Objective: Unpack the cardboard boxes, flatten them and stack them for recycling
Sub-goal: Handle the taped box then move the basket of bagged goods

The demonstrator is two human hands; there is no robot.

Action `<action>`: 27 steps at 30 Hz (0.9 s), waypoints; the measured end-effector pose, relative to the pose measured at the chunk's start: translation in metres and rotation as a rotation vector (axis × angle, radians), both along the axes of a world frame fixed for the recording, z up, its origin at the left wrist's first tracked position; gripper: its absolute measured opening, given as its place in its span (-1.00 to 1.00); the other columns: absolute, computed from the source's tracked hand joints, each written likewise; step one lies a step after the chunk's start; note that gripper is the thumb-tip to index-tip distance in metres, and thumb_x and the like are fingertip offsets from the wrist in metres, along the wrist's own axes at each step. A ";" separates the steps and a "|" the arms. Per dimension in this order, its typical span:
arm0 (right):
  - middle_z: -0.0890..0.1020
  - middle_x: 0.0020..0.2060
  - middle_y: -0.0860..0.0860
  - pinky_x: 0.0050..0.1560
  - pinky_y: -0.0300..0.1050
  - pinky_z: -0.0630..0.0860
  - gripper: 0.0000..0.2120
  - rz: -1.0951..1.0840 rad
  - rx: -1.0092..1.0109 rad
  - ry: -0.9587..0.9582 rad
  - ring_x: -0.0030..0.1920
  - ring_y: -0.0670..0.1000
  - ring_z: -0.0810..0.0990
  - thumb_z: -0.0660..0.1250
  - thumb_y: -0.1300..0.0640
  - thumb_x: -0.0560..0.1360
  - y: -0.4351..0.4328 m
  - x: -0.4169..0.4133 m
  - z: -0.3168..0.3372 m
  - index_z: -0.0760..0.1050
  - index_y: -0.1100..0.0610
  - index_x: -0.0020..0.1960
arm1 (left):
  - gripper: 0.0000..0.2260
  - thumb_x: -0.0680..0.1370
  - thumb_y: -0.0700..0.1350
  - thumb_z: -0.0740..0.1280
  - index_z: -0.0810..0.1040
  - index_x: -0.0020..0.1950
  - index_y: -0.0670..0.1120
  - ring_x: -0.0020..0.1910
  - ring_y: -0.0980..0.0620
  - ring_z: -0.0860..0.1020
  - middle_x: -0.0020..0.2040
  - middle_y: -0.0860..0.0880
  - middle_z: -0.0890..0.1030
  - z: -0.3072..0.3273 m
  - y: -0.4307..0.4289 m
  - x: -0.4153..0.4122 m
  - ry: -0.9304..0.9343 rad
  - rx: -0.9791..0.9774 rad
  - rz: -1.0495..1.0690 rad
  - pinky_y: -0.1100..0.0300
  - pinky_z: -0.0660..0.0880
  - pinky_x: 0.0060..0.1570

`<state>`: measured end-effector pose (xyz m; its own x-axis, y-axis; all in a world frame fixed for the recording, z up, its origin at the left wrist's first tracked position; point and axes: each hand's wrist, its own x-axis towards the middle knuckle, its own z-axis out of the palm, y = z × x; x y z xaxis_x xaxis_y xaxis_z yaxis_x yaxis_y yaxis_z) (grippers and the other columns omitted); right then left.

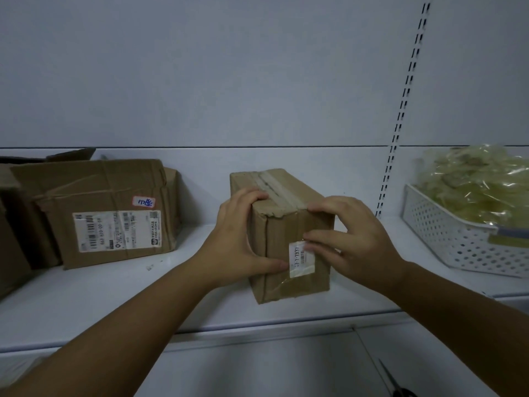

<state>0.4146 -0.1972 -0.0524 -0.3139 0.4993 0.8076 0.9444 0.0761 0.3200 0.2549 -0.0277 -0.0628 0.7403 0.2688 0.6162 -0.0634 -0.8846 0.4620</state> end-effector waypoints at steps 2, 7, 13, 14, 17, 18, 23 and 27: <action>0.62 0.04 0.21 0.04 0.00 0.45 -0.86 0.006 0.022 -0.039 0.10 0.13 0.49 0.41 0.11 0.45 0.001 -0.002 0.001 0.67 0.18 -0.13 | -0.11 0.11 0.27 0.50 0.11 0.33 0.27 0.35 0.06 0.19 0.34 0.22 0.17 0.000 0.000 0.000 -0.003 0.002 -0.002 0.14 0.25 0.27; 0.65 -0.01 0.19 0.07 0.00 0.43 -0.84 -0.031 0.072 -0.101 0.09 0.10 0.49 0.37 0.16 0.47 0.007 -0.010 -0.004 0.63 0.23 -0.22 | -0.13 0.10 0.27 0.49 0.10 0.29 0.31 0.34 0.04 0.20 0.34 0.19 0.18 0.001 -0.002 0.000 -0.010 -0.003 0.001 0.13 0.26 0.27; 0.65 -0.06 0.20 0.08 0.02 0.38 -0.82 -0.096 0.118 -0.102 0.07 0.09 0.46 0.28 0.20 0.48 0.013 -0.015 -0.010 0.55 0.22 -0.26 | -0.13 0.10 0.27 0.49 0.13 0.30 0.26 0.33 0.01 0.23 0.35 0.13 0.21 0.002 -0.003 -0.001 -0.007 0.001 0.002 0.06 0.31 0.28; 0.64 -0.06 0.20 0.06 0.01 0.38 -0.85 -0.089 0.114 -0.087 0.06 0.09 0.46 0.28 0.21 0.46 0.013 -0.016 -0.009 0.53 0.22 -0.26 | -0.14 0.10 0.28 0.49 0.13 0.29 0.28 0.33 0.01 0.23 0.35 0.14 0.21 0.002 -0.003 -0.001 -0.009 0.000 0.003 0.06 0.31 0.27; 0.64 -0.07 0.19 0.03 -0.01 0.38 -0.89 -0.044 0.071 -0.062 0.04 0.08 0.46 0.31 0.23 0.45 0.011 -0.014 -0.005 0.54 0.23 -0.23 | -0.14 0.09 0.28 0.49 0.13 0.29 0.28 0.33 0.02 0.22 0.34 0.18 0.20 0.002 -0.003 -0.002 -0.005 -0.007 0.010 0.04 0.32 0.27; 0.64 -0.05 0.19 0.03 -0.02 0.39 -0.89 -0.032 0.045 -0.071 0.05 0.08 0.46 0.34 0.21 0.45 0.009 -0.012 -0.003 0.56 0.22 -0.22 | -0.13 0.09 0.27 0.49 0.13 0.29 0.27 0.33 0.02 0.22 0.33 0.18 0.20 0.002 -0.003 -0.002 -0.003 -0.009 0.013 0.03 0.33 0.27; 0.64 0.00 0.15 0.00 -0.03 0.40 -0.84 -0.021 -0.034 -0.116 0.05 0.07 0.48 0.40 0.09 0.45 0.004 -0.007 0.005 0.62 0.19 -0.19 | -0.13 0.10 0.27 0.50 0.16 0.31 0.22 0.32 0.02 0.23 0.34 0.14 0.21 0.003 -0.004 -0.002 0.003 -0.007 0.018 0.00 0.34 0.27; 0.65 -0.04 0.13 -0.11 0.00 0.41 -0.87 -0.039 0.004 -0.169 0.02 0.07 0.48 0.40 0.15 0.45 0.008 -0.009 0.008 0.60 0.19 -0.23 | -0.15 0.10 0.26 0.49 0.18 0.29 0.20 0.30 0.04 0.25 0.31 0.17 0.22 0.004 -0.003 -0.002 0.007 0.006 0.018 0.04 0.34 0.27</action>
<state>0.4055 -0.1893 -0.0445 -0.4261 0.5109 0.7466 0.8791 0.0390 0.4750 0.2534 -0.0310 -0.0589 0.7398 0.2786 0.6125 -0.0437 -0.8885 0.4569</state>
